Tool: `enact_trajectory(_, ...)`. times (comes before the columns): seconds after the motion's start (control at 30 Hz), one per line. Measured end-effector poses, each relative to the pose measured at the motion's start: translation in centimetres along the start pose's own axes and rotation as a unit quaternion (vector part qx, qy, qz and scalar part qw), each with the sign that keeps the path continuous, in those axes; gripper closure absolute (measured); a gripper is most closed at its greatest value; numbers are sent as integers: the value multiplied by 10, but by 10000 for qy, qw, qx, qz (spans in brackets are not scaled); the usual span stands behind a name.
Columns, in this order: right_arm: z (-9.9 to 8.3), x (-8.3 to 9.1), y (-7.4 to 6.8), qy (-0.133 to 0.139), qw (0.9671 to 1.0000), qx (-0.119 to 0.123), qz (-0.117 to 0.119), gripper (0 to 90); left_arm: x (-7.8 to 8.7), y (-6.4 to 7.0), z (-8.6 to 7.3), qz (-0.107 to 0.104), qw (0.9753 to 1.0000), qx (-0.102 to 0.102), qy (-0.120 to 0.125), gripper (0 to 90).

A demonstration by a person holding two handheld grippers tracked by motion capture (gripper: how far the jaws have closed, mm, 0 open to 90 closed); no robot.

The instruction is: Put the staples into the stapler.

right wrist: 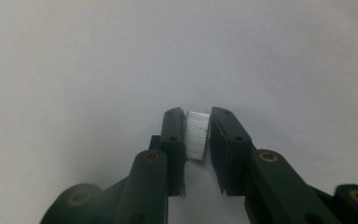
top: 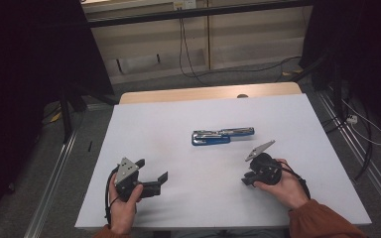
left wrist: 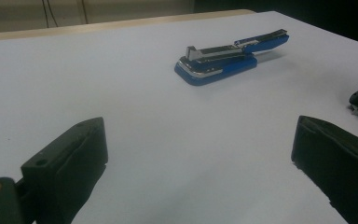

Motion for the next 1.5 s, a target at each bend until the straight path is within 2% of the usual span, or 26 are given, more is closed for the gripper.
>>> enact_trajectory(0.17, 0, 0, 1, -5, 10000, -10, 14, 791, 0, 0, 0, -7, 10000, 5, -11, 37)
enact_trajectory(0.3, 0, 0, 1, -4, 9999, 108, 13, 792, -1, 0, 0, -15, 10000, -8, -14, 37)
enact_trajectory(0.7, 0, 2, 3, 66, 9999, 55, 142, 793, -1, 0, -1, -37, 10000, -27, -63, 36)
enact_trajectory(1.07, 2, 7, 10, 276, 9995, -31, 130, 793, -2, 0, 0, -37, 10000, 25, -26, 37)
enact_trajectory(1.2, 5, 11, 11, 439, 9990, -27, 102, 793, -2, 0, 0, -51, 10000, 29, -33, 36)
enact_trajectory(1.5, 9, 15, 13, 629, 9979, 18, 141, 793, -2, 0, 0, -49, 10000, 13, -38, 37)
Point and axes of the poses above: each handheld gripper's, and its own axes: x roughly backward along the jaws, z roughly out of its top, y roughly to its right, the point moved 5 cm from there along -x, roughly forward along the jaws, and after that the axes turned 4 degrees about -x, right-handed, at the moved point
